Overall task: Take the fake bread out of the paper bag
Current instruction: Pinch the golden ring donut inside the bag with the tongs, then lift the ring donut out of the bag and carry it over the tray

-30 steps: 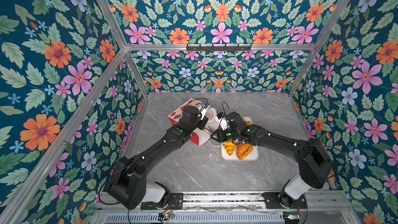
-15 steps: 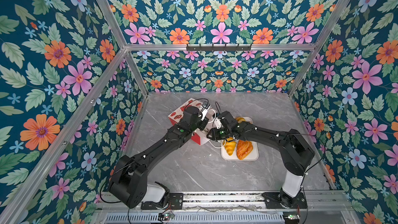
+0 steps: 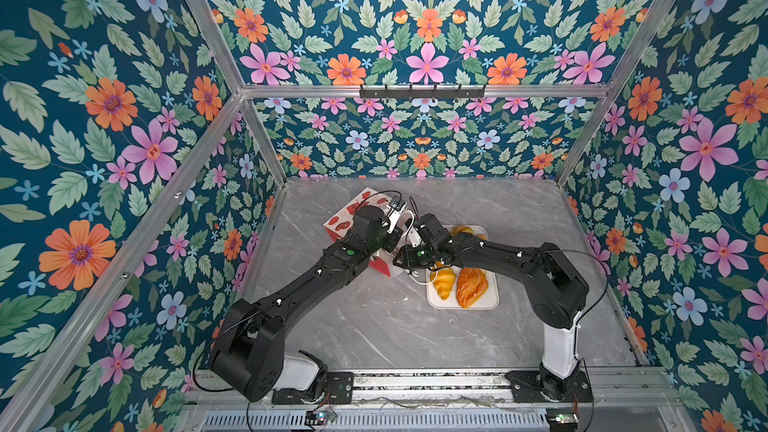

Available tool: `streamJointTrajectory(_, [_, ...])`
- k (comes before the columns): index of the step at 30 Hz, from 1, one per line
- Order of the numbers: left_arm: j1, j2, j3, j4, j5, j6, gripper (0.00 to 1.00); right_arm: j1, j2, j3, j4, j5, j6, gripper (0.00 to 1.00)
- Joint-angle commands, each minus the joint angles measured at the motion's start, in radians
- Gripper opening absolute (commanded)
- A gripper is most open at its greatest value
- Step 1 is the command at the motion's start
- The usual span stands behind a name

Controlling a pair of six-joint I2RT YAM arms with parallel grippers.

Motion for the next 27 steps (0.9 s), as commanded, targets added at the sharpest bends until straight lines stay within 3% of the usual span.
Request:
streamJointTrajectory(1, [-0.001, -0.003, 0.0, 0.042, 0.031, -0.012, 0.0, -0.001, 0.016, 0.012, 0.053, -0.03, 0.024, 0.37])
streamJointTrajectory(15, [-0.001, -0.024, -0.017, 0.044, 0.004, -0.01, 0.0, -0.022, -0.017, -0.043, 0.086, -0.029, 0.039, 0.13])
streamJointTrajectory(27, [-0.001, -0.001, -0.011, 0.061, -0.03, -0.01, 0.0, -0.035, -0.259, -0.246, 0.024, 0.025, 0.005, 0.08])
